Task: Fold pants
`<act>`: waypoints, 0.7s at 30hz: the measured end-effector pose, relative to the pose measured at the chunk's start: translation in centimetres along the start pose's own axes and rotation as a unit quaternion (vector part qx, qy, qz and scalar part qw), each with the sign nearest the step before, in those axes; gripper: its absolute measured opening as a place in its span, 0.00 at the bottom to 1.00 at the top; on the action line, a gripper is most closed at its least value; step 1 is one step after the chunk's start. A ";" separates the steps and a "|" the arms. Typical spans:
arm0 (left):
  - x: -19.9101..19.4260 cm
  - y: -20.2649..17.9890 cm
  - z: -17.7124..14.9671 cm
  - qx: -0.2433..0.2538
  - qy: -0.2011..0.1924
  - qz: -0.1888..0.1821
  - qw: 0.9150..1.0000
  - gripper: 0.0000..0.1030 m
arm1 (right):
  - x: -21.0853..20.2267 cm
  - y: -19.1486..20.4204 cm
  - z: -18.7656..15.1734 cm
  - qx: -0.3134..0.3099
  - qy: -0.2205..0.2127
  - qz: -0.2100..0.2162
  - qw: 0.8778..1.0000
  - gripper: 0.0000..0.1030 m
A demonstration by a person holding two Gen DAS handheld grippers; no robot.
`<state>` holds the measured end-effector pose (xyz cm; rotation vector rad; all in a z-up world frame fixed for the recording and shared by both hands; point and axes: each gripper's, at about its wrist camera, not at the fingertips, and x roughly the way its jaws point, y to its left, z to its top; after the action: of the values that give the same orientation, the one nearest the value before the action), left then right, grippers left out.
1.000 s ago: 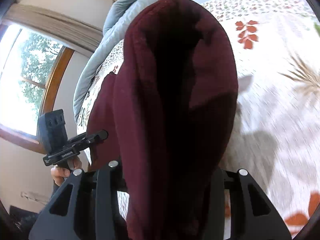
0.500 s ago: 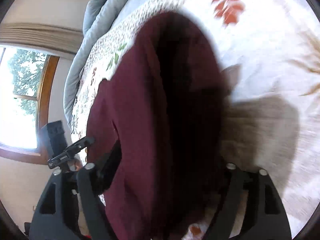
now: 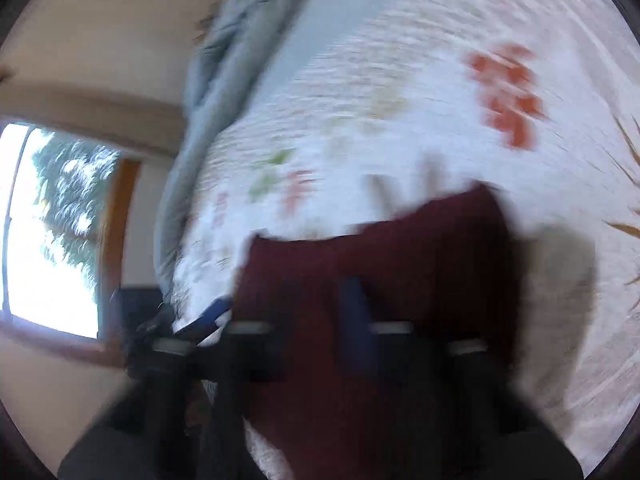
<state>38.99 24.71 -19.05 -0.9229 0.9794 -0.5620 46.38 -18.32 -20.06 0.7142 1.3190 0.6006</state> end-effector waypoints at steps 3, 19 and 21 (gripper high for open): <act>0.8 2.2 -0.1 -0.039 0.000 -0.020 0.999 0.69 | -0.3 -2.7 -0.3 0.024 -0.001 0.040 0.999 0.00; -1.1 2.4 -8.5 -0.024 0.018 -0.062 0.998 0.69 | -1.3 0.8 -8.2 -0.041 0.027 0.043 0.998 0.00; -0.9 3.4 -8.5 -0.044 0.014 -0.080 0.996 0.67 | -1.4 -1.2 -8.2 -0.017 0.022 0.067 0.997 0.00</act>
<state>31.08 23.76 -23.59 -1.0816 0.9673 -0.6731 38.04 -19.14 -20.88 0.7691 1.3054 0.7502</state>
